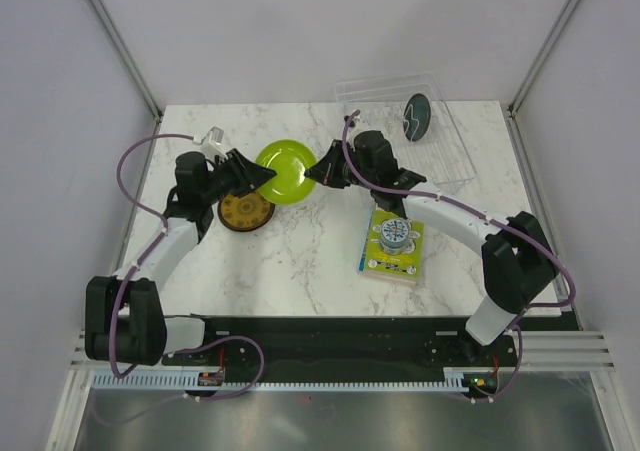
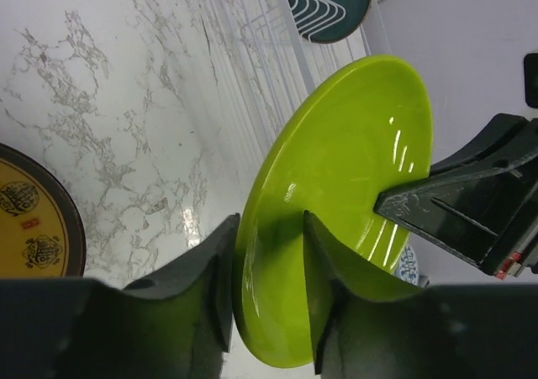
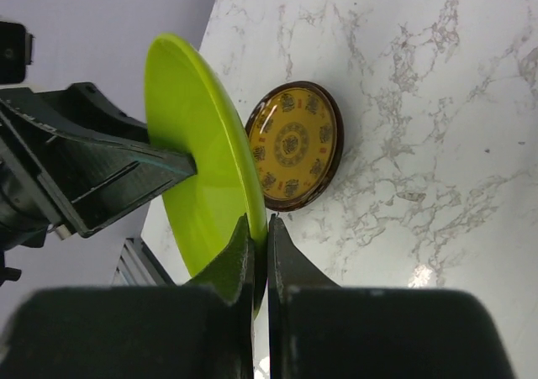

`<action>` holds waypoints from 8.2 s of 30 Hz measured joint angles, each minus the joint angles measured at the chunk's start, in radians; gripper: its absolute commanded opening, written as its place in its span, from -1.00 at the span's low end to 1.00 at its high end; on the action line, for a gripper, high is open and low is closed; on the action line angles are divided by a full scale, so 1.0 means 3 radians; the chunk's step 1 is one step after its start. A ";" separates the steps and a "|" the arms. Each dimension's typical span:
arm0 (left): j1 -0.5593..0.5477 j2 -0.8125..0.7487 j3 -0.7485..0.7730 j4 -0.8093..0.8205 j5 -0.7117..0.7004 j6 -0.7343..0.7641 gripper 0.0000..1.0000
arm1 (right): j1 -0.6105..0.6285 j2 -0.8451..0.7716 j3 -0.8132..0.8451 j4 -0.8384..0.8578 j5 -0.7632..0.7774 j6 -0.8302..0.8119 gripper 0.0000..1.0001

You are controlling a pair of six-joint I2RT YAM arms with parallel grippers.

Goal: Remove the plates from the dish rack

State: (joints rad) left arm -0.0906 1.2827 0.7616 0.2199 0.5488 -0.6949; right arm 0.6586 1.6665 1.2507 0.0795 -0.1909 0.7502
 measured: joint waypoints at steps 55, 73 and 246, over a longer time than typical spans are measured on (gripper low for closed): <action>0.0607 0.0397 -0.0237 -0.1054 -0.1247 0.0308 0.89 | -0.0971 -0.0331 0.0220 -0.1312 0.0804 -0.1115 0.41; 0.0607 0.0009 0.0370 -0.1521 -0.1411 0.0594 0.88 | -0.1311 0.1211 0.1947 -0.1470 0.2333 -0.2084 0.28; 0.0820 0.0390 -0.0434 -0.0329 -0.0697 0.0304 0.21 | -0.0257 -0.0783 -0.0278 -0.0711 0.0473 -0.0657 0.43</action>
State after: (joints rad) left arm 0.1555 1.3998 0.6315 0.1211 0.3397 -0.6037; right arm 0.5816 1.4315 1.1671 -0.1337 -0.0490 0.5529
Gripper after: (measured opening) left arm 0.455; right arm 0.710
